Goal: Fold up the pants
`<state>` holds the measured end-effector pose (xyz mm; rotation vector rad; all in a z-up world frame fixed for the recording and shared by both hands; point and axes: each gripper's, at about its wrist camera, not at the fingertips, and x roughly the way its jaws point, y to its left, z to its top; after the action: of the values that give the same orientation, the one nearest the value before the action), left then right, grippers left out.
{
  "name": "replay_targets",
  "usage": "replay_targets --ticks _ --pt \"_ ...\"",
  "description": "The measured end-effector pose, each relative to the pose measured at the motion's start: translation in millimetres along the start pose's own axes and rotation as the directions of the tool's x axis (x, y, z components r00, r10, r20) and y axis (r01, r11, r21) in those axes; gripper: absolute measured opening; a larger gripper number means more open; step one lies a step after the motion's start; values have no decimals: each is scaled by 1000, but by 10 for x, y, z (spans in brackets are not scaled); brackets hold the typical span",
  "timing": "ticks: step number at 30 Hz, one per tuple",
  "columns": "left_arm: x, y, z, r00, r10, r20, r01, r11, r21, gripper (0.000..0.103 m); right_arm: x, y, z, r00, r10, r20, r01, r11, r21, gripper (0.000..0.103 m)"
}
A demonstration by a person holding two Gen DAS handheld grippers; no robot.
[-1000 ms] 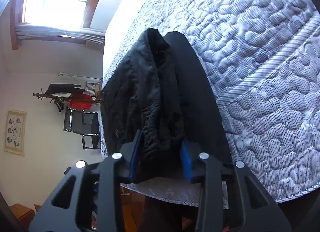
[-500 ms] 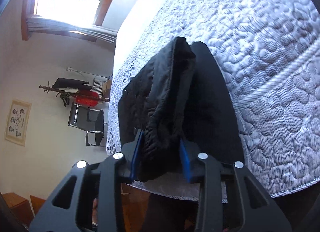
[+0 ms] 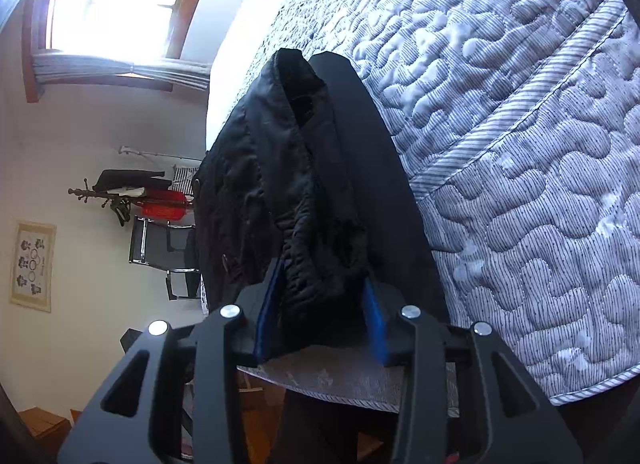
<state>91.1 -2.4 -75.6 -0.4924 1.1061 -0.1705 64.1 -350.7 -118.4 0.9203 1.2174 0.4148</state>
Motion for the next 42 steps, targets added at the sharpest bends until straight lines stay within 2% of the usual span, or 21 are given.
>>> replay_targets --ticks 7,8,9,11,14,21,30,38,42 --pt "3 -27 -8 1000 -4 -3 4 1000 1 99 -113 72 -49 1000 -14 -2 14 1000 -23 44" --pt "6 -37 -16 1000 -5 -4 5 1000 3 99 -114 66 -87 1000 -14 -2 14 1000 -26 40" --pt "10 -45 -18 1000 -5 -6 5 1000 5 99 -133 62 -109 1000 -21 1 21 999 -36 31" --pt "21 -59 -26 1000 -5 -8 5 1000 9 99 -152 72 -128 999 -35 5 35 998 -58 26" --pt "35 -83 -32 1000 -8 -12 8 1000 11 99 -154 81 -152 999 -37 9 38 997 -64 23" --pt "34 -70 -15 1000 -4 -9 4 1000 9 99 -109 59 -166 999 -52 -3 52 997 -53 22" --pt "7 -79 10 1000 -3 -1 3 1000 14 99 -36 -28 -167 998 -55 -16 54 998 -22 22" --pt "-249 -333 126 997 13 72 -20 996 92 99 -94 203 -117 998 -63 -14 62 996 -60 24" --pt "-432 -537 191 993 30 116 -48 988 150 99 -196 366 -68 996 -94 8 95 990 -105 41"
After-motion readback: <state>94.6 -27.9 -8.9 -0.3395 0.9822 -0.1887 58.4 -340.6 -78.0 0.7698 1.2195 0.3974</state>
